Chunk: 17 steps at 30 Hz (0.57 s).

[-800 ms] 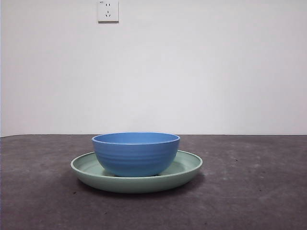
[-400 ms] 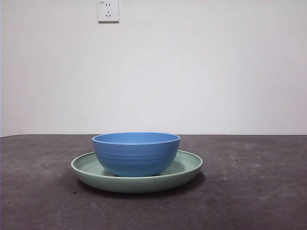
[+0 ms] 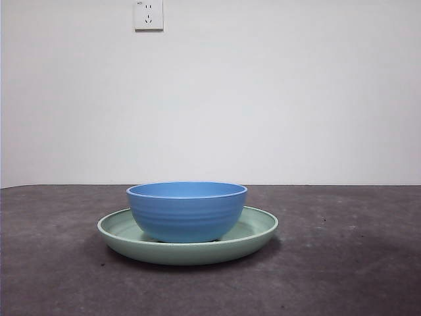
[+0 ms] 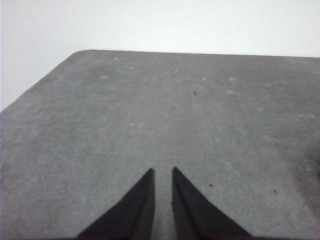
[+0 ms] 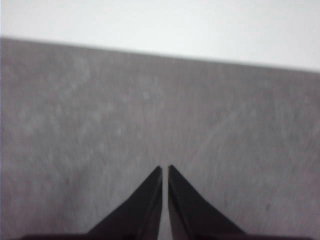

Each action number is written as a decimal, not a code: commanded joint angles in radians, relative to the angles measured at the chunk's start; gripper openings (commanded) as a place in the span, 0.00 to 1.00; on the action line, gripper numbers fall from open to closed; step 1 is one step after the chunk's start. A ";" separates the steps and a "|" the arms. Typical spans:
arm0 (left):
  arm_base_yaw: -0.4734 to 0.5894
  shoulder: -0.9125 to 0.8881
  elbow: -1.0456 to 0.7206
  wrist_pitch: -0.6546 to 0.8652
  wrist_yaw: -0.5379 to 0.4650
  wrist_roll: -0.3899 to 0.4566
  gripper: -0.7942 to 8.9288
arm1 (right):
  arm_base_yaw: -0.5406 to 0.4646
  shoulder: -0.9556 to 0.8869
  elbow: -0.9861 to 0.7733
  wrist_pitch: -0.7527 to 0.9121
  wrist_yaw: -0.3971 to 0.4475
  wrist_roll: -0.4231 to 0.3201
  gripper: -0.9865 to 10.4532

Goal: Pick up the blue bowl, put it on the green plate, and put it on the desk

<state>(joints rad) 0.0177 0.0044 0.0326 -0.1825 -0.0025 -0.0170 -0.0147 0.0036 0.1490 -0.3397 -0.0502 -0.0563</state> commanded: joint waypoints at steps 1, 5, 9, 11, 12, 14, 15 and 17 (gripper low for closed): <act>0.003 -0.001 -0.021 -0.007 -0.003 -0.006 0.14 | -0.001 0.000 -0.044 0.037 0.000 -0.008 0.10; 0.003 -0.001 -0.021 -0.007 -0.003 -0.006 0.14 | -0.001 0.000 -0.096 0.087 0.002 -0.008 0.10; 0.003 -0.001 -0.021 -0.007 -0.003 -0.006 0.14 | -0.002 0.000 -0.137 0.159 0.002 -0.007 0.10; 0.003 -0.001 -0.021 -0.007 -0.003 -0.006 0.14 | -0.002 0.000 -0.138 0.171 0.004 -0.008 0.10; 0.003 -0.001 -0.021 -0.007 -0.003 -0.006 0.14 | -0.002 0.000 -0.138 0.172 0.006 -0.008 0.10; 0.003 -0.001 -0.021 -0.007 -0.003 -0.006 0.14 | -0.002 0.000 -0.138 0.167 0.007 -0.008 0.10; 0.003 -0.001 -0.021 -0.007 -0.003 -0.006 0.14 | -0.002 0.000 -0.138 0.165 0.007 -0.008 0.10; 0.003 -0.001 -0.021 -0.007 -0.003 -0.006 0.14 | -0.002 0.000 -0.138 0.164 0.007 -0.007 0.10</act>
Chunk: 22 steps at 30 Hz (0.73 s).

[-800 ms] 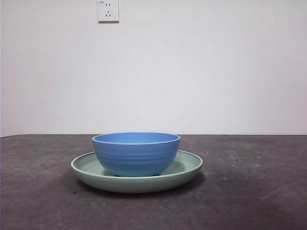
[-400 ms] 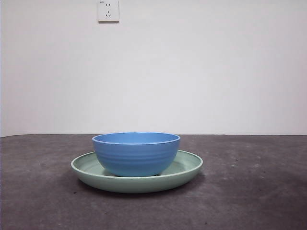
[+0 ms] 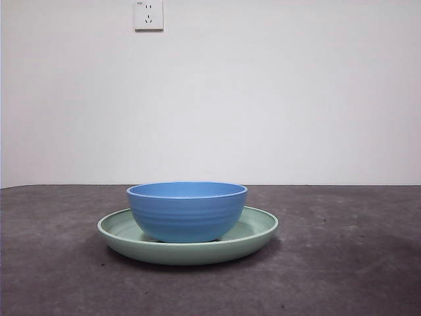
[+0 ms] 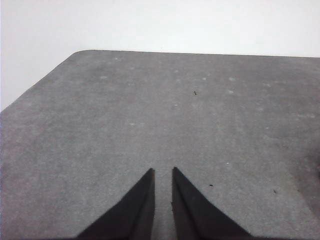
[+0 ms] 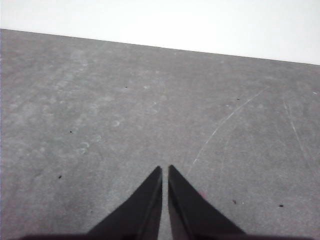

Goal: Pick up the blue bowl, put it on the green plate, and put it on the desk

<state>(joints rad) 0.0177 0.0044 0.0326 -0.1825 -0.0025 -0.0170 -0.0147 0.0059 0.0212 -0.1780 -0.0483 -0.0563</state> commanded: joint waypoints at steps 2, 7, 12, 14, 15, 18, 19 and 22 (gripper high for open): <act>0.003 -0.001 -0.021 -0.007 -0.003 -0.006 0.14 | -0.002 -0.002 -0.010 0.006 0.008 -0.003 0.10; 0.003 -0.001 -0.021 -0.007 -0.003 -0.006 0.14 | -0.002 -0.002 -0.010 0.006 0.077 0.046 0.10; 0.003 -0.001 -0.021 -0.007 -0.003 -0.006 0.14 | -0.002 -0.002 -0.010 0.006 0.094 0.048 0.10; 0.003 -0.001 -0.021 -0.007 -0.003 -0.006 0.14 | -0.002 -0.002 -0.010 0.006 0.093 0.048 0.10; 0.003 -0.001 -0.021 -0.007 -0.003 -0.006 0.14 | -0.002 -0.002 -0.010 0.007 0.093 0.048 0.10; 0.003 -0.001 -0.021 -0.007 -0.003 -0.006 0.14 | -0.002 -0.002 -0.010 0.021 0.093 0.048 0.10; 0.003 -0.001 -0.021 -0.007 -0.003 -0.006 0.14 | -0.002 -0.002 -0.010 0.022 0.094 0.048 0.10; 0.003 -0.001 -0.021 -0.007 -0.003 -0.006 0.14 | -0.002 -0.002 -0.010 0.021 0.094 0.048 0.10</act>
